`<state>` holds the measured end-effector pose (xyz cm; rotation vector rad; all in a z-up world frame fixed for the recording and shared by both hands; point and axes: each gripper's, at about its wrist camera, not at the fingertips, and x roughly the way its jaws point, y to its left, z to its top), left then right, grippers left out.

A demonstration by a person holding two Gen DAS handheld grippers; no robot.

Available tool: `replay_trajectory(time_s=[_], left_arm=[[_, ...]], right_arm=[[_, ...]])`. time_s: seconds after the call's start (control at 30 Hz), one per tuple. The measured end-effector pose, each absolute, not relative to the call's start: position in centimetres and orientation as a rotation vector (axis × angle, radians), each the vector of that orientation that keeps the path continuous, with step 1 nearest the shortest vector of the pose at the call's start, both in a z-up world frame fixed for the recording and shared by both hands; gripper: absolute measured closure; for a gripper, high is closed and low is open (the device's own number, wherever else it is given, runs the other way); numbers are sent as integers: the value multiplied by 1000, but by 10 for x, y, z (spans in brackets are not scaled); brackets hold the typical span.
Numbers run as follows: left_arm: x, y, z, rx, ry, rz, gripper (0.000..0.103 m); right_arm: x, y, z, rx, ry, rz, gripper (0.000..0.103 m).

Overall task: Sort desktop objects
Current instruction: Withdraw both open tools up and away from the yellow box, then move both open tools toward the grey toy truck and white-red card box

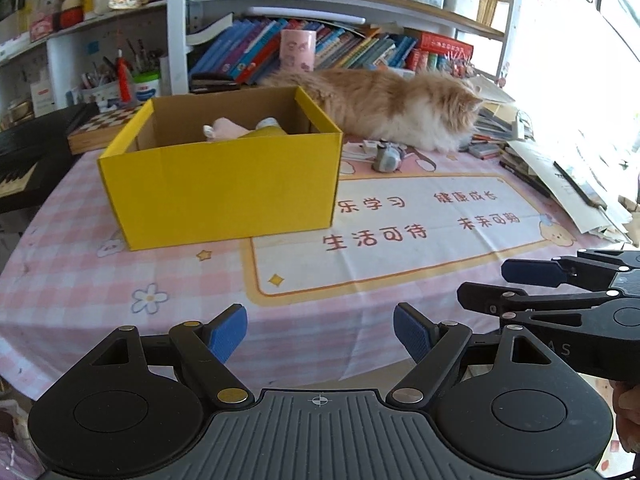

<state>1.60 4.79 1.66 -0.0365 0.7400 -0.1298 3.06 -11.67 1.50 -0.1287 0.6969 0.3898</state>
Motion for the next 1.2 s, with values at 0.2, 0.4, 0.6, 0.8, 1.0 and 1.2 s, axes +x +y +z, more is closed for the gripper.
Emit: replay_trajectory(time_s=[0.2, 0.4, 0.6, 0.8, 1.0, 1.2], left_arm=[[38, 26, 15, -21, 749, -160, 20], [65, -3, 11, -11, 768, -204, 20], [95, -39, 8, 12, 774, -250, 20], [129, -67, 4, 5, 791, -265, 20], [165, -99, 4, 23, 789, -280, 20], [197, -115, 6, 28, 774, -241, 20]], right_arm=[[50, -131, 14, -138, 710, 400, 57], [74, -154, 11, -135, 732, 374, 57], [102, -186, 10, -118, 761, 335, 57], [133, -216, 10, -112, 775, 314, 57], [167, -250, 7, -67, 785, 278, 57], [203, -274, 7, -47, 776, 271, 57]])
